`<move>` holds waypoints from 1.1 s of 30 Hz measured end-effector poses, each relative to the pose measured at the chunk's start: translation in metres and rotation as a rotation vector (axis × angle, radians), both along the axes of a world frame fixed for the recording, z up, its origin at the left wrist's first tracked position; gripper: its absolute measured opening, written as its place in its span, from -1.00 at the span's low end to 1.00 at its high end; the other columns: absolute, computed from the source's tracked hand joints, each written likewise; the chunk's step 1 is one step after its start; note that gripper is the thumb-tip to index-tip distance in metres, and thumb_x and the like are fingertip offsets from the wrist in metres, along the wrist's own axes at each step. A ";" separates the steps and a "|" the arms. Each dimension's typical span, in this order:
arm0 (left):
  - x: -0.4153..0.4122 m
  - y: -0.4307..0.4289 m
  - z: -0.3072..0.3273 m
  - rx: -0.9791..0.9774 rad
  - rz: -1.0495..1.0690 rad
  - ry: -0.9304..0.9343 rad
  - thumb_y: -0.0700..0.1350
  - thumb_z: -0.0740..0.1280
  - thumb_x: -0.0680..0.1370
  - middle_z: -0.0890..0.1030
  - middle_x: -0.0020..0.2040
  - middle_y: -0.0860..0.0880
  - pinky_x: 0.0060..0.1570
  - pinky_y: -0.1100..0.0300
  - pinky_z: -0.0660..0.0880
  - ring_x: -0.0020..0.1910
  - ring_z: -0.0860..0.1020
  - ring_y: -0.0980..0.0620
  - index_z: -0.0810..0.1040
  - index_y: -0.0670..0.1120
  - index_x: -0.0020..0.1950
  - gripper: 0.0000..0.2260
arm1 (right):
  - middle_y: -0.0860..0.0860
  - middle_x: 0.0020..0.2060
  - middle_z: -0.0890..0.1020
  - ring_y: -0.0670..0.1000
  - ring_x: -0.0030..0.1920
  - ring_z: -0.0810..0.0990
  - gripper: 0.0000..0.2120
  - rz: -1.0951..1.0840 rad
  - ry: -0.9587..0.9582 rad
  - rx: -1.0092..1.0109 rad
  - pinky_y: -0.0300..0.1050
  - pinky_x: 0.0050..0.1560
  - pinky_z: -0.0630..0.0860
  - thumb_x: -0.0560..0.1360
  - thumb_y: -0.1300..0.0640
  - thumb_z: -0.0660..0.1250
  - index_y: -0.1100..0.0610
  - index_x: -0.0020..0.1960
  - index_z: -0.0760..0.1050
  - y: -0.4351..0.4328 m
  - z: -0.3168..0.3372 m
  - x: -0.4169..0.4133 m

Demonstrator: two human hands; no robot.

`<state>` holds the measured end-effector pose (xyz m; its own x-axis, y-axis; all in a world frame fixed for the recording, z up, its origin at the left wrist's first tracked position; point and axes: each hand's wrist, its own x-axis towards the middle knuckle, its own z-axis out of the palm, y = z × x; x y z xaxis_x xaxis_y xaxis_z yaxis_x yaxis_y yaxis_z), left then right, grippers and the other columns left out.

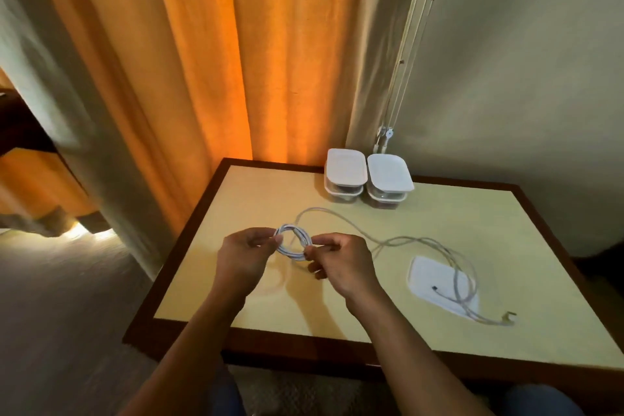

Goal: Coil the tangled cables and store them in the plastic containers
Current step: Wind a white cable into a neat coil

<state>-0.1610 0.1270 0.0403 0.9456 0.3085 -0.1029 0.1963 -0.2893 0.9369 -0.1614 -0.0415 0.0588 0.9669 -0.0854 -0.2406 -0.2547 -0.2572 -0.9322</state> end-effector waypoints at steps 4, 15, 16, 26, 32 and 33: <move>0.029 0.047 -0.039 0.206 0.025 0.096 0.13 0.51 0.51 0.68 0.03 0.11 0.05 0.02 0.53 0.15 0.54 0.01 0.72 0.16 -0.06 -0.92 | 0.01 -0.18 0.75 -0.05 -0.28 0.71 -0.79 0.049 -0.013 -0.197 -0.23 -0.25 0.58 0.45 0.11 0.55 0.10 0.07 0.70 0.040 -0.029 0.024; 0.066 0.070 -0.085 0.722 -0.131 0.170 -0.02 0.56 0.49 0.69 0.03 -0.03 0.01 0.05 0.62 -0.07 0.66 -0.04 0.72 -0.12 0.00 -0.80 | 0.03 -0.07 0.69 0.12 0.08 0.53 -0.69 0.362 -0.303 -1.158 0.05 0.08 0.33 0.62 0.20 0.16 0.03 0.05 0.68 0.087 -0.088 0.066; 0.065 0.068 -0.088 0.736 -0.134 0.172 -0.02 0.56 0.49 0.67 0.07 -0.05 0.03 0.04 0.62 -0.03 0.66 -0.05 0.70 -0.10 0.04 -0.78 | 0.04 -0.07 0.69 0.12 0.07 0.52 -0.68 0.382 -0.342 -1.189 0.05 0.07 0.34 0.63 0.20 0.15 0.04 0.05 0.69 0.088 -0.091 0.066; 0.061 0.057 -0.102 0.753 -0.083 0.145 -0.09 0.56 0.50 0.59 0.28 -0.03 0.03 0.09 0.60 0.10 0.65 -0.04 0.32 0.05 0.42 -0.40 | 0.10 -0.21 0.63 0.10 -0.22 0.62 -0.89 0.367 -0.485 -1.056 -0.09 -0.36 0.55 0.39 0.26 0.55 0.18 -0.09 0.71 0.090 -0.109 0.067; 0.060 0.055 -0.101 0.752 -0.081 0.176 -0.05 0.52 0.53 0.61 0.31 -0.03 0.11 0.04 0.58 0.21 0.62 -0.06 0.29 0.06 0.51 -0.37 | 0.10 -0.17 0.64 0.12 -0.13 0.61 -0.89 0.431 -0.525 -1.068 -0.05 -0.34 0.54 0.46 0.26 0.47 0.16 -0.01 0.66 0.083 -0.118 0.068; 0.060 0.055 -0.101 0.752 -0.083 0.177 -0.04 0.52 0.53 0.62 0.29 -0.02 0.10 0.04 0.59 0.19 0.62 -0.06 0.31 0.06 0.49 -0.39 | 0.10 -0.17 0.62 0.12 -0.15 0.61 -0.89 0.407 -0.503 -1.047 -0.07 -0.38 0.51 0.45 0.27 0.48 0.17 -0.02 0.65 0.084 -0.118 0.067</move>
<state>-0.1014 0.1821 -0.0611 0.9577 0.2840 -0.0457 0.2745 -0.8550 0.4400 -0.0941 0.0422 -0.0592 0.9335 0.3160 0.1696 0.3465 -0.9165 -0.1999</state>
